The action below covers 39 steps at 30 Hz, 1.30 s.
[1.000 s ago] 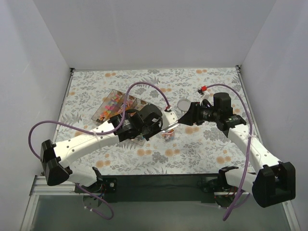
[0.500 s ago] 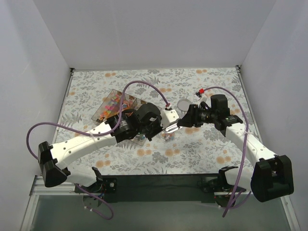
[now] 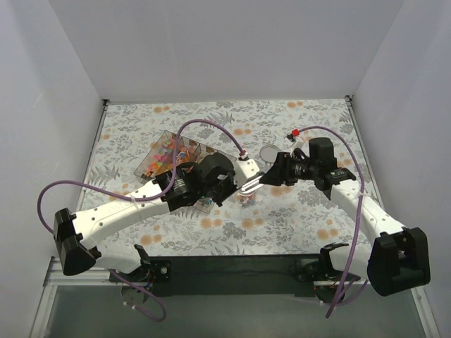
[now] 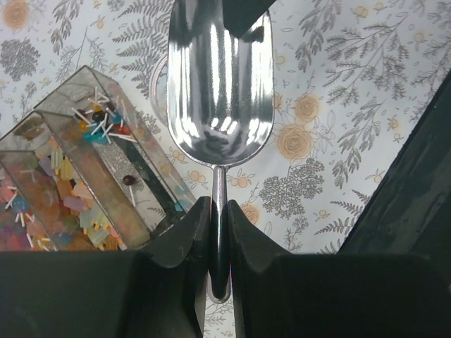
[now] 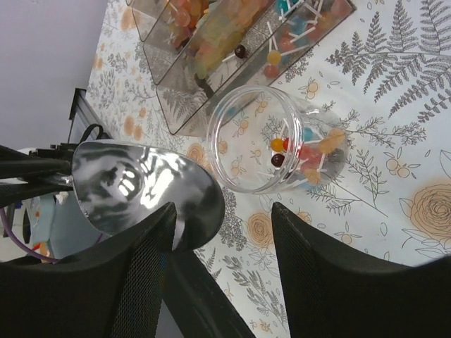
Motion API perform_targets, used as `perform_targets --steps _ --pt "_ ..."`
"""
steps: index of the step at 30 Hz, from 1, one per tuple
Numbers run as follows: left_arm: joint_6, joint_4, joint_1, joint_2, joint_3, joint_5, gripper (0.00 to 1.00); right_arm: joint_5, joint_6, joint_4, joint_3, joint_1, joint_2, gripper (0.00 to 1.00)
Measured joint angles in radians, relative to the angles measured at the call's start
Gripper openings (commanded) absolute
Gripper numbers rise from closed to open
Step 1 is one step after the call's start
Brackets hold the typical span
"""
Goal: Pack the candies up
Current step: Place the fake candies in the packing bottle, then scoop the fake candies from the storage box.
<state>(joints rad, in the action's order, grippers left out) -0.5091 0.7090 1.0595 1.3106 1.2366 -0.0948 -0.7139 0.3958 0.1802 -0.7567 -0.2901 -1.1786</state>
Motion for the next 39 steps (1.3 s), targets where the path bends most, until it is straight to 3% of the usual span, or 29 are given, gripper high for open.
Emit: perform_targets --steps 5,15,26,39 --pt "-0.043 0.068 -0.029 0.000 0.003 -0.097 0.00 0.009 -0.014 0.019 -0.043 0.000 0.038 0.71" --pt "-0.170 0.283 -0.130 0.000 0.003 -0.219 0.00 0.061 -0.062 0.075 -0.075 0.000 0.075 0.71" --pt "-0.225 0.409 -0.207 0.122 0.056 -0.194 0.00 0.085 -0.069 0.088 -0.054 0.000 0.075 0.71" --pt "-0.224 0.409 -0.254 0.322 0.127 -0.148 0.00 0.095 -0.079 0.102 -0.030 0.000 0.076 0.70"
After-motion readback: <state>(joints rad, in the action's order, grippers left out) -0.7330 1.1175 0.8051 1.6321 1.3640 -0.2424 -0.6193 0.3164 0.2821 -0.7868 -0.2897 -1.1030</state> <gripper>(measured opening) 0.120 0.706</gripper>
